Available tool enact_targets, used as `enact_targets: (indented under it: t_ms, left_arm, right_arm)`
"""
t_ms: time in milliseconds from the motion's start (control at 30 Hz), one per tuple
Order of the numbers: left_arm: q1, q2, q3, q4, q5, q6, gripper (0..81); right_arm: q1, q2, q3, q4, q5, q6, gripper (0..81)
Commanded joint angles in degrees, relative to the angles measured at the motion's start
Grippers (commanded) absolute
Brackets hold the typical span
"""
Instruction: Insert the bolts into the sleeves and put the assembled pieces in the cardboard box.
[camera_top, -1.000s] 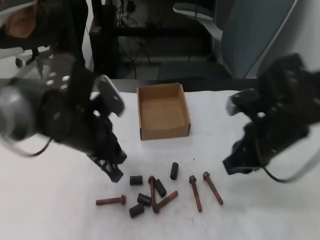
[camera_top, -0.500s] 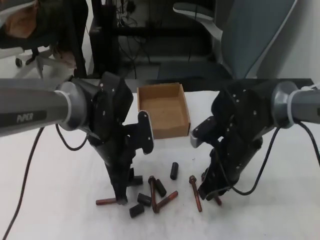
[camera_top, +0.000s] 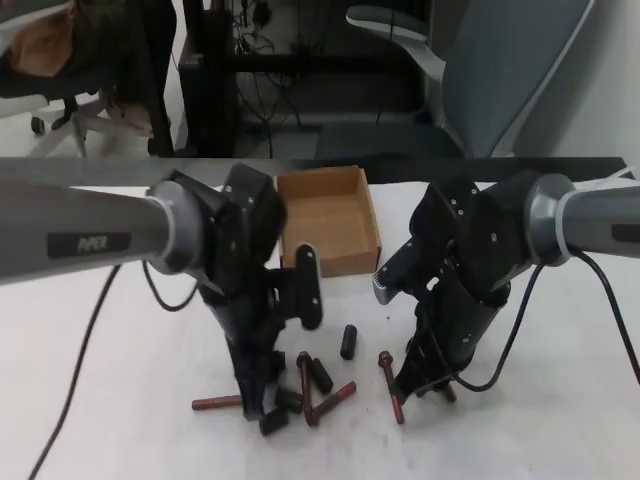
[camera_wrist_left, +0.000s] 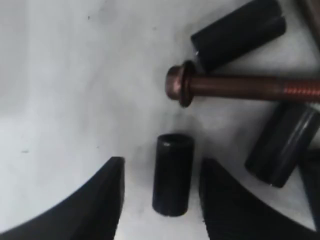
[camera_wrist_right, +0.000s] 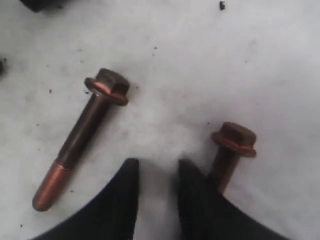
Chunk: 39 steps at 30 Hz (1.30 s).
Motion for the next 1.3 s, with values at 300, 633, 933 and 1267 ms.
enact_targets:
  t_ms: [300,633,933,1267]
  left_arm:
    - [-1.8,1.6,0.2,1.3,-1.1,-10.8,1.8]
    - [0.9,-2.4,0.2,-2.0,1.7,-15.2,1.8]
    - [3.6,-6.9,0.2,-3.9,7.2,-23.3,1.8]
    - [4.2,-19.7,0.2,-9.7,9.7,-27.4,1.8]
  right_arm:
    - [0.0,-0.1,-0.1,0.5,3.3,-0.6,0.6]
    - [0.0,-6.1,-0.3,1.6,-3.0,2.4,41.6]
    - [-0.4,-5.3,-1.3,-3.0,6.0,0.9,29.1]
    - [-0.5,1.4,-1.3,-2.5,10.5,0.9,32.3]
